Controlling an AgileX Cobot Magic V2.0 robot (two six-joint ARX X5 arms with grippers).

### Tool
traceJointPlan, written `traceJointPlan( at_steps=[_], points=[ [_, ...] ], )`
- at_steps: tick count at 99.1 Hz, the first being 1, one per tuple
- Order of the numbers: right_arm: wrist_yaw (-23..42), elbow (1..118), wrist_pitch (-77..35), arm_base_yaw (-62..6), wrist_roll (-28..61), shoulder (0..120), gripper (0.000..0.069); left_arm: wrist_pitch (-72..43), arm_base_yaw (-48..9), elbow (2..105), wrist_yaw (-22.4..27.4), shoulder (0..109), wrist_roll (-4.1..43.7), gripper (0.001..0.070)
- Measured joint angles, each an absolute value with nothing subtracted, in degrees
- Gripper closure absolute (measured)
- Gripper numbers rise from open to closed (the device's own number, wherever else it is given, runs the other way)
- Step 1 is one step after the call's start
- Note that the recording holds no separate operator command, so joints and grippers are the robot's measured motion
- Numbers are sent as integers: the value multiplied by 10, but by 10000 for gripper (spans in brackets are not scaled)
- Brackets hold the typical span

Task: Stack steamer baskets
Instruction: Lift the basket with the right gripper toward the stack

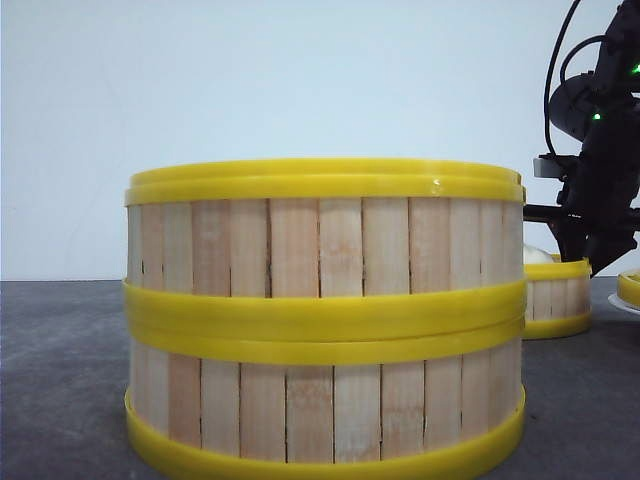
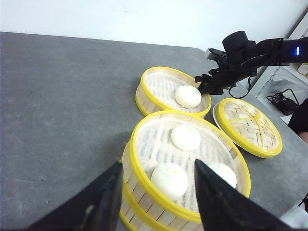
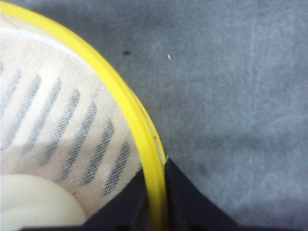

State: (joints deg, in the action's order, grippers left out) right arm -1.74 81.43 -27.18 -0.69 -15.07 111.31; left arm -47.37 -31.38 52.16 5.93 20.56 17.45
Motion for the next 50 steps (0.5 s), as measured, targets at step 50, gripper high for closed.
traceJointPlan(
  at_steps=[50],
  points=[
    [-71,969,-407,-10,-123,1030,665,-487,-314,522,60,206,175,435]
  ],
)
